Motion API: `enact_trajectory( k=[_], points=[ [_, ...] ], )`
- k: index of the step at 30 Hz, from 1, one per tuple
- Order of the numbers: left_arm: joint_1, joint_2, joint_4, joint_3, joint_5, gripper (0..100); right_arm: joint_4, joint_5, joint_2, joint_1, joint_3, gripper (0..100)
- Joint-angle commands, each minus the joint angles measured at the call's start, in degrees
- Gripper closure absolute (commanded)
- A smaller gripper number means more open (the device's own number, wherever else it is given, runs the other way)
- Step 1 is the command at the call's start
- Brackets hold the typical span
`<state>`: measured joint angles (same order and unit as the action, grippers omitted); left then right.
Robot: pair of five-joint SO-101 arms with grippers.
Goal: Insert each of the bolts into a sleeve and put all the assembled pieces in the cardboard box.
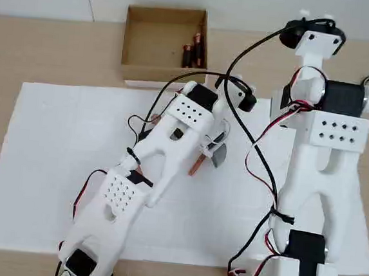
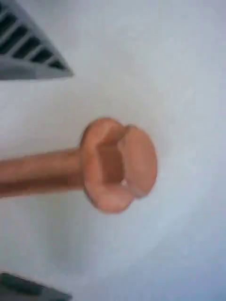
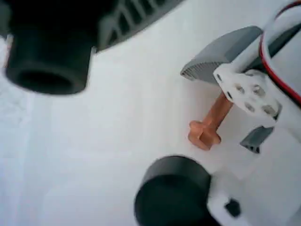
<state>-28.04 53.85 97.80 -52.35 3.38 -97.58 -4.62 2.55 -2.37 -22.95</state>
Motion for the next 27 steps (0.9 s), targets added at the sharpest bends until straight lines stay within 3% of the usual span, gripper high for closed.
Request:
enact_trajectory(
  k=[1, 7, 22, 27],
  points=[
    [0.1, -0.7, -0.4, -2.6, -1.8, 73, 0.4, 0.2, 3.0, -0.5, -0.3, 99.5],
    [0.0, -0.6, -2.2, -2.2, -2.0, 80, 0.4, 0.2, 3.1, -0.5, -0.3, 99.5],
    [-0.4, 5.1, -2.1, -2.7, -2.1, 81, 0.3, 0.2, 3.1, -0.5, -0.3, 99.5],
    [-0.4, 5.1, -0.7, -5.6, -2.1, 85, 0.3, 0.2, 3.1, -0.5, -0.3, 99.5]
  ],
)
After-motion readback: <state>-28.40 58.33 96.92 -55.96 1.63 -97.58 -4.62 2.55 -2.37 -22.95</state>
